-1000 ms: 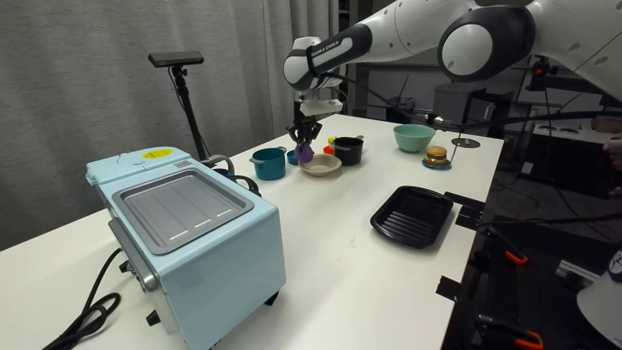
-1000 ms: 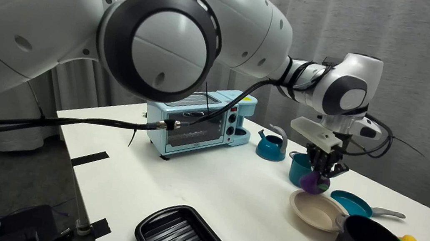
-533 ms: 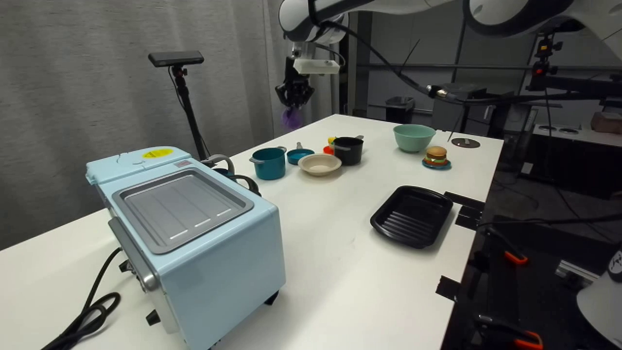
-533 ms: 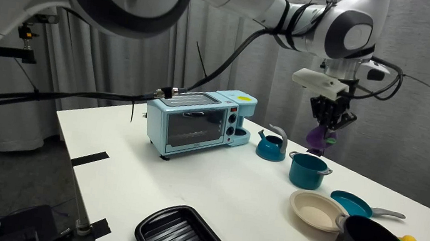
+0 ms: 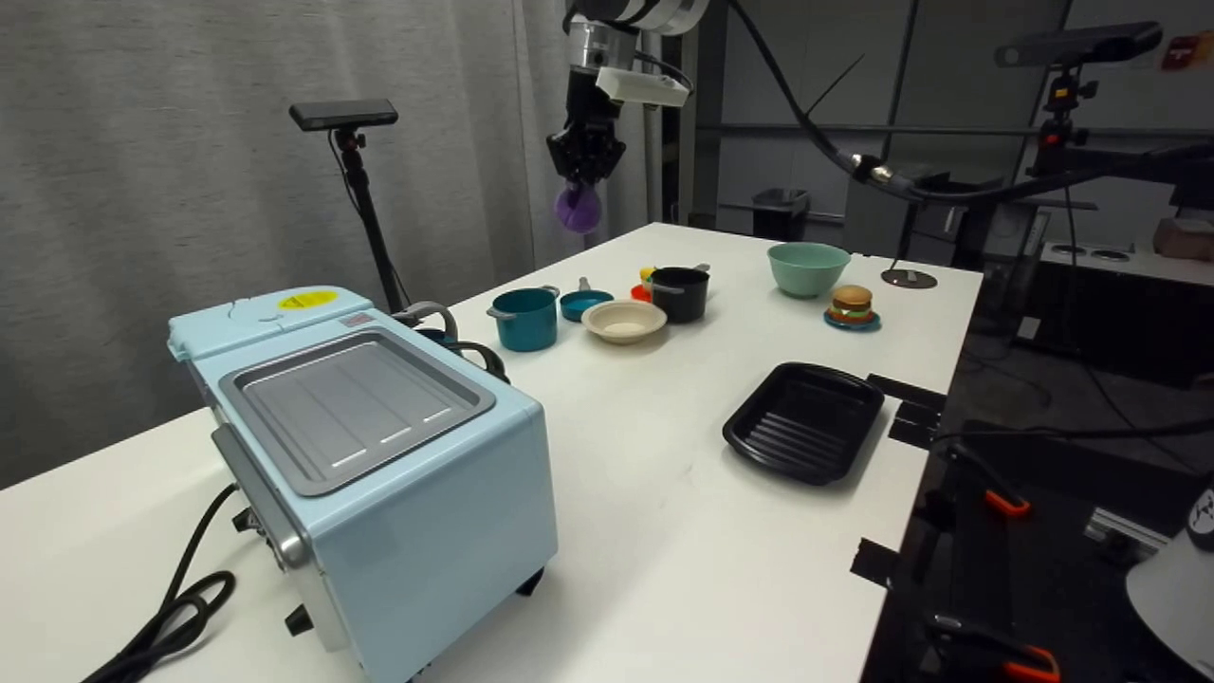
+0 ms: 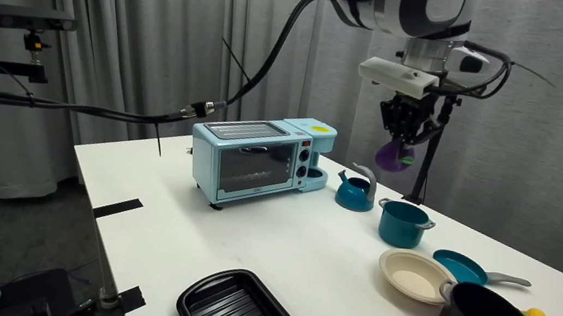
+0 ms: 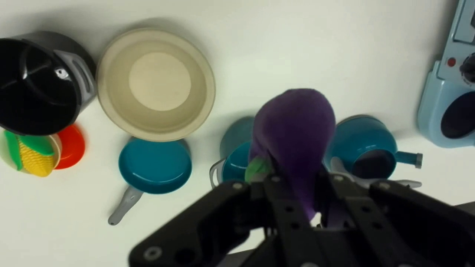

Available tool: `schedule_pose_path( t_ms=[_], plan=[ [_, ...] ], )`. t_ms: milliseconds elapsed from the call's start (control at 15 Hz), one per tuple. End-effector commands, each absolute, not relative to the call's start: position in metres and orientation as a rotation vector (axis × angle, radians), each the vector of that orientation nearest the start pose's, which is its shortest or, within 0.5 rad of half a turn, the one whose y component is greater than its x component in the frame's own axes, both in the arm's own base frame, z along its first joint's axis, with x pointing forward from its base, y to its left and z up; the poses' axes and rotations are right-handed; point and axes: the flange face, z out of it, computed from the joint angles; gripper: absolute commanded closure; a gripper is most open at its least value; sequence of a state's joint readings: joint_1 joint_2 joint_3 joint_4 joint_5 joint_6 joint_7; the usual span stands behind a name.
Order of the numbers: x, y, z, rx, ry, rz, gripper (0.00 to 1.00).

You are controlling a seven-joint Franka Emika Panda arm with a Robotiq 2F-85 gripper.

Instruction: Remove the plush toy from the white bowl and place it on the table

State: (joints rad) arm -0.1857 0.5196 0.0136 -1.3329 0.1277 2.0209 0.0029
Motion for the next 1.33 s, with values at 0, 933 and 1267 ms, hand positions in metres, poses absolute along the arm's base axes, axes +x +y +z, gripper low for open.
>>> schedule_pose_path(
  t_ms=[0, 933, 1267],
  plan=[
    [0.682, -0.11, 0.411, -2.968, 0.262, -0.199, 0.95],
    [0.611, -0.091, 0.248, -2.998, 0.258, 0.206, 0.95],
    [0.588, -0.079, 0.218, -3.026, 0.238, 0.249, 0.95]
  ],
)
